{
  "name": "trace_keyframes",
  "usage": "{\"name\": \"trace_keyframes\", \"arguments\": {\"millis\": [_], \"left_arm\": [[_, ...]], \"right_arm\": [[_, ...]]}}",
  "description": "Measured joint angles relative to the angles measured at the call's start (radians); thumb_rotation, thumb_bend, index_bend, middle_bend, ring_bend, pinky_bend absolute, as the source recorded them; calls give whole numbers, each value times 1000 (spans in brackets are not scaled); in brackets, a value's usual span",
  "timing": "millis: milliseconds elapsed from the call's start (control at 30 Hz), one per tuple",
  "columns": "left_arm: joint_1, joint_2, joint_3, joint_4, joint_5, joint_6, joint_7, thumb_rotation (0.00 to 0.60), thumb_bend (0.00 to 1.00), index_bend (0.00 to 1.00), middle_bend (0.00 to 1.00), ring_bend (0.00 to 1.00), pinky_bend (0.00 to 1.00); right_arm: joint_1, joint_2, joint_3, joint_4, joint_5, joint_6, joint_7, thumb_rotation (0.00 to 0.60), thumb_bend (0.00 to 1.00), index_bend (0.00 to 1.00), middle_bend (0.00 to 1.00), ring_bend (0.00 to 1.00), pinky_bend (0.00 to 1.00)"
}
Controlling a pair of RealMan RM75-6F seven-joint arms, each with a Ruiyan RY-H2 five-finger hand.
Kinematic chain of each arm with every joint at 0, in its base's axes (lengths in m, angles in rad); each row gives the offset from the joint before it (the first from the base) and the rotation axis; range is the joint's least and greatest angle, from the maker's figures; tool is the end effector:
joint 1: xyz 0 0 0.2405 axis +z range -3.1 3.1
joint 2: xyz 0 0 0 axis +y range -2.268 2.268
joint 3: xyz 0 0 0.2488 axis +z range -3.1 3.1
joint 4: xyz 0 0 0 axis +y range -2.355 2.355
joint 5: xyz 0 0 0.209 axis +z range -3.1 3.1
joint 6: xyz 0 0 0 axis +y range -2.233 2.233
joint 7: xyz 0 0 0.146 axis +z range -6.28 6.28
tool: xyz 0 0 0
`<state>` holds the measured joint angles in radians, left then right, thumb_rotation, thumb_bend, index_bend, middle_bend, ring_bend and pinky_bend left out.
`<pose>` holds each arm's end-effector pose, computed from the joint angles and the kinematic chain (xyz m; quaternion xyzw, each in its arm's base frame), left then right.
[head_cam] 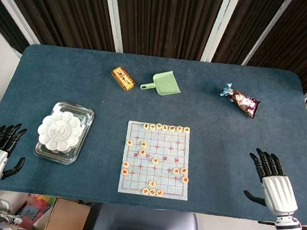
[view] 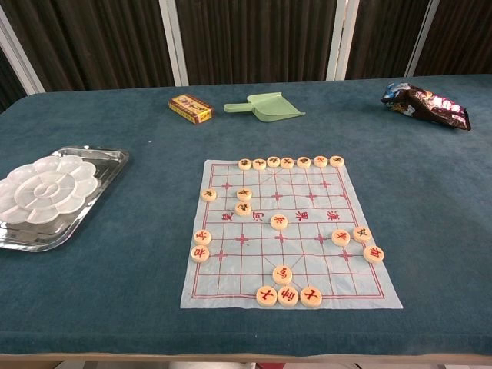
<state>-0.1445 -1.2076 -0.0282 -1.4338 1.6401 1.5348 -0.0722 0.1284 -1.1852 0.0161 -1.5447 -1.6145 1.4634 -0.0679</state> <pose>-0.2998 0.1967 0.1400 -0.6418 -0.3275 -0.4305 0.5435 -0.2921 -0.1876 0.1278 0.6585 -0.3417 0.3841 0.5496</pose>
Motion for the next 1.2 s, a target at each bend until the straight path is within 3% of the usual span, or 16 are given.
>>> {"name": "trace_keyframes", "arguments": {"millis": [300,433,633,833,1000,1200], "left_arm": [[-1,-2,7,-9,8,6,13,600,400,0,0,0,0],[-5,0,9,-13,17,11,-5,600,400,0,0,0,0],[-12,7,9,-13,7,-3,-15,600,399,0,0,0,0],[-8,14,-1,-14,-15,3,-20,600,400,0,0,0,0],[-2,19,-1,-13,-21,12,-30,600,400,0,0,0,0],[-1,23,4,-6,-23,4,-43,600,401,0,0,0,0]], "right_arm": [[-11,-5,-31,38,-45,17,42,600,90,7,0,0,0],[42,-12,-13,40,-56,-31,61,600,90,102,0,0,0],[179,-25,74,6,15,-212,9,600,123,222,0,0,0],[357,-99,181,8,199,-425,-145,600,175,302,0,0,0],[483,-221,242,105,323,-520,-232,600,236,418,1,0,0],[580,-350,272,266,383,-581,-273,600,301,511,36,0,0]]}}
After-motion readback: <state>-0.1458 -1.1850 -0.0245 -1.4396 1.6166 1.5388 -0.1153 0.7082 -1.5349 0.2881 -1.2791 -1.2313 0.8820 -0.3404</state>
